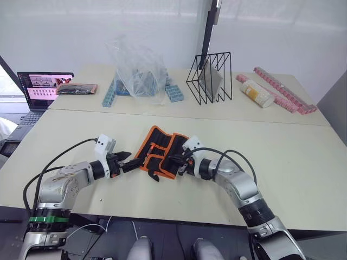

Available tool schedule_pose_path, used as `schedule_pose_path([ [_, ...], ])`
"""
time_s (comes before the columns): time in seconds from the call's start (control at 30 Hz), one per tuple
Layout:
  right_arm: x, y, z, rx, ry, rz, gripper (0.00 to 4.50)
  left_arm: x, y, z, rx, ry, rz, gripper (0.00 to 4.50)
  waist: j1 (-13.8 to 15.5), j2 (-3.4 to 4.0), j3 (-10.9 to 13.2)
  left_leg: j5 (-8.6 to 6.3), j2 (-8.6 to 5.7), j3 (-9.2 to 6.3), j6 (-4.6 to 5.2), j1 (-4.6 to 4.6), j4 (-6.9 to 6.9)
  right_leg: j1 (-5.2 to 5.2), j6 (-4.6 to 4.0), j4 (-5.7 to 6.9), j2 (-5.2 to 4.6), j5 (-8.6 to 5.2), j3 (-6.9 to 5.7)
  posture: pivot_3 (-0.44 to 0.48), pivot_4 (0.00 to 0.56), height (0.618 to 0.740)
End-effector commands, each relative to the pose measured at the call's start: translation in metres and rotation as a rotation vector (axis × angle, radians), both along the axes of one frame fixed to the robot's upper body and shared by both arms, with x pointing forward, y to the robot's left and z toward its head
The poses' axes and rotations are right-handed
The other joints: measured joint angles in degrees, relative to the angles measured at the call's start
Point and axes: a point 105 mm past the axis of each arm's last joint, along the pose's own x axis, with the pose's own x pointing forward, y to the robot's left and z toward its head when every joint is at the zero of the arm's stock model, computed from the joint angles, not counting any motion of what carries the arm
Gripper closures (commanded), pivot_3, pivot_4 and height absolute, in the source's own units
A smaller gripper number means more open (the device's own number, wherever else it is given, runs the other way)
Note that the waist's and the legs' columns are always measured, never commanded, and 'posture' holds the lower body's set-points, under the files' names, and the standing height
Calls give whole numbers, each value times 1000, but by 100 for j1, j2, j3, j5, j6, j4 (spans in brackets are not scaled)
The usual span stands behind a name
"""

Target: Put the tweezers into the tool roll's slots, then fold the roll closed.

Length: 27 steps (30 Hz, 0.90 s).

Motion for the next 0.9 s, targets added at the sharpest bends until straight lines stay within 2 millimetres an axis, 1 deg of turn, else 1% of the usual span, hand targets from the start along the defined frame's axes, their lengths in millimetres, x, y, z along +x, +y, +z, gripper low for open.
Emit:
schedule_pose_path([
  [0.03,1,-5,-1,-17,-4,-24,4500,-2,-7,0,-16,12,-40,1519,1,0,0,0,0,0,0,0,0,0,0,0,-1,0,0,0,150,689],
  [0.23,2,-6,-2,-23,-7,-30,4500,-5,-11,-6,7,34,-62,3501,3,0,0,0,-1,0,0,0,0,0,0,0,-1,0,0,0,150,689],
  [0.33,2,-5,-2,-25,-8,-31,4500,-3,-13,-2,1,12,-62,4480,3,0,0,0,-1,0,0,0,0,0,0,0,-1,0,0,0,150,689],
  [0.5,1,-5,-4,-31,-5,-33,4500,1,-16,19,-4,-79,-82,4480,5,0,0,0,0,-1,0,0,0,0,0,0,-1,0,0,0,150,689],
  [0.6,1,-5,-5,-37,-1,-35,4500,-1,-23,32,3,-131,-121,4480,10,0,0,0,-1,-1,0,0,0,0,0,0,-1,0,0,0,150,689],
  [0.67,1,-5,-6,-40,1,-37,4500,-3,-32,39,11,-167,-166,4480,13,0,0,0,-1,-1,0,0,0,1,0,0,-1,0,0,0,150,689],
  [0.77,1,-6,-7,-44,3,-40,4500,-14,-50,46,1,-195,-265,4480,12,0,0,0,-2,0,0,-1,0,1,0,-1,-2,0,0,0,150,689],
  [0.8,1,-6,-7,-44,3,-40,4500,-15,-52,47,0,-197,-278,4480,9,0,0,0,-2,0,0,-1,0,2,0,-1,-2,0,0,0,150,689],
  [0.9,0,-6,-8,-46,4,-42,4500,-22,-71,43,22,-195,-354,4480,6,0,0,0,-1,-1,0,0,0,2,0,0,0,0,0,0,150,689],
])
